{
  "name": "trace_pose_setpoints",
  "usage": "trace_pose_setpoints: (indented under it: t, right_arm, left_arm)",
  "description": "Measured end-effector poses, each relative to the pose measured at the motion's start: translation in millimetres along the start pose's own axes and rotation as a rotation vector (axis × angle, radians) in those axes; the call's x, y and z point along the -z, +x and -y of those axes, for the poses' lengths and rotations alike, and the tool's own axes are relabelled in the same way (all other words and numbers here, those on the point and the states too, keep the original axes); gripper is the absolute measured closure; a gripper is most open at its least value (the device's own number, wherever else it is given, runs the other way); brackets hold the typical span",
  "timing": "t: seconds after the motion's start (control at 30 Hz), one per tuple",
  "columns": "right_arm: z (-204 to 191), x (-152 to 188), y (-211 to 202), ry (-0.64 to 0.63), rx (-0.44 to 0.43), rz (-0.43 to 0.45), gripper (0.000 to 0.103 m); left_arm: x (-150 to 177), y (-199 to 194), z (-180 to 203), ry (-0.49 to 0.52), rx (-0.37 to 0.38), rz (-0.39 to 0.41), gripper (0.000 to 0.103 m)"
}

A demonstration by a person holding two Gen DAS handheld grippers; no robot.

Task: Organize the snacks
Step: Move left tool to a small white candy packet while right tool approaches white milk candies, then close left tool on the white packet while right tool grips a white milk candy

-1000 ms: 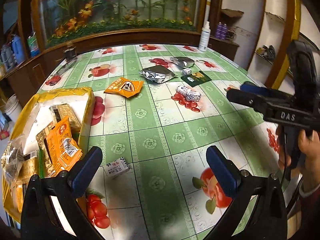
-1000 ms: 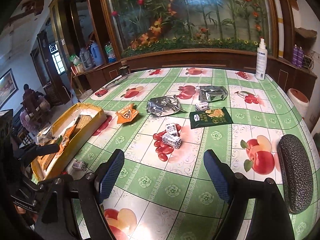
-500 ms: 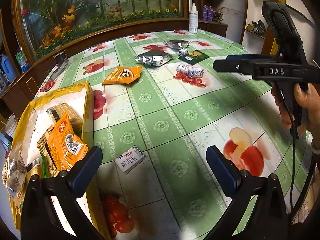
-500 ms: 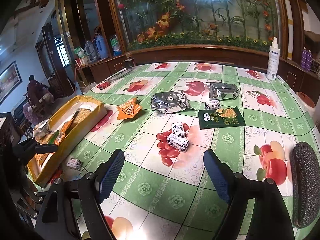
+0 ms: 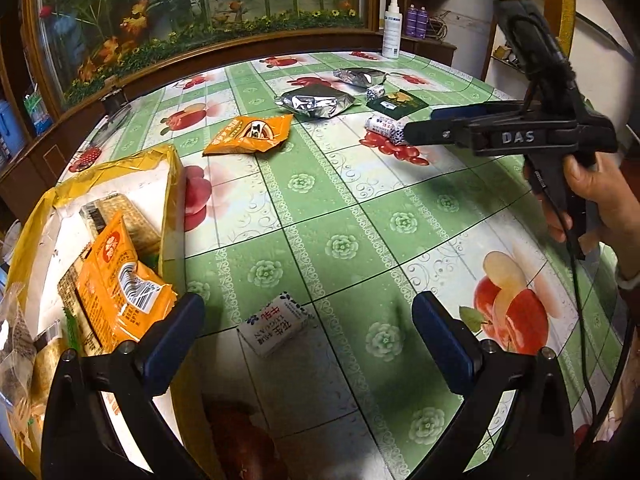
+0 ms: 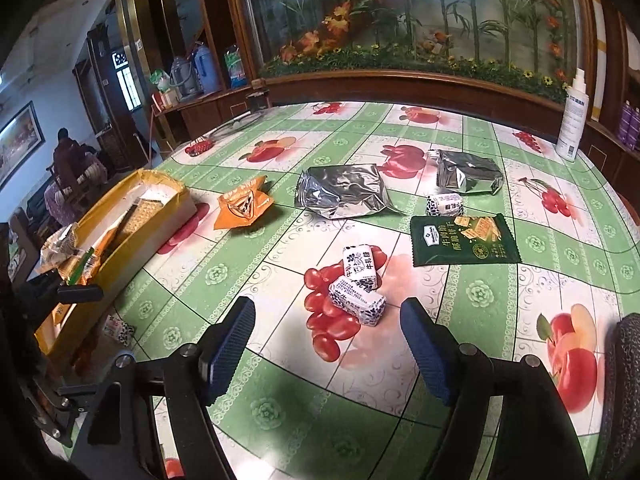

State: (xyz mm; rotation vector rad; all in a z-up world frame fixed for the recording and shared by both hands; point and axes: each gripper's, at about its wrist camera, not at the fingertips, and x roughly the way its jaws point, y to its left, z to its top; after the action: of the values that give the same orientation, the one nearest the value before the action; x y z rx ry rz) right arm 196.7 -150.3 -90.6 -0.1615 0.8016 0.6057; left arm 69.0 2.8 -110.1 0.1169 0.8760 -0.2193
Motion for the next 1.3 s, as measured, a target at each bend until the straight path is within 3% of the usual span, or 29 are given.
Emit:
trace_pose_setpoints:
  t: [0.07,0.13,0.27,0.43,0.47,0.5,0.53,1.07,1.1,1.13,1.3]
  right_arm:
    - [-1.1,-2.1,5.3,-0.007,0.005,-0.014,0.032]
    - [-2.4,-3.8,9.1,-0.018,0.006,-0.026,0.038]
    - [-6.0,-4.8,14.9,-0.038,0.017,-0.037,0.04]
    - [-5.7,-6.2,14.8,-0.031,0.015,-0.039,0.053]
    - [-5.6,-6.5,14.5,-0.028,0.013,-0.038,0.054]
    - [-5.3,-6.3,14.0,-0.027,0.012,-0.038,0.054]
    - [-4.9,-6.4,14.2,-0.026,0.013,-0.039,0.056]
    - [-3.6,-5.5,18.9,-0.012,0.0,-0.061,0.067]
    - [-4.5,-6.2,19.5,-0.015,-0.001,-0.063,0.069]
    - [-6.4,-7.0,20.2,-0.022,-0.002,-0.065,0.069]
    - [-14.4,-11.4,24.2,-0.064,0.007,-0.073,0.068]
  left_arm:
    - [-1.3,0.6,-1.0,-0.002,0.024,-0.003,0.0]
    - [-0.8,4.7,-4.3,-0.024,0.054,-0.03,0.007]
    - [0.9,6.0,-3.1,-0.01,0.029,-0.034,0.01]
    - [3.5,6.2,-6.1,0.015,-0.031,-0.041,0.025]
    - [3.4,5.9,-7.9,0.014,-0.022,-0.041,0.03]
    - [4.1,9.1,-11.8,-0.002,0.011,-0.063,0.051]
    - [4.4,10.1,-12.8,0.001,0.001,-0.064,0.061]
    - [5.0,6.8,-9.3,-0.063,0.002,-0.084,0.066]
    - [5.8,6.5,-8.1,-0.071,0.024,-0.087,0.074]
    - [7.3,7.9,-7.4,-0.086,0.059,-0.096,0.075]
    - [9.3,6.7,-2.1,-0.078,0.043,-0.084,0.075]
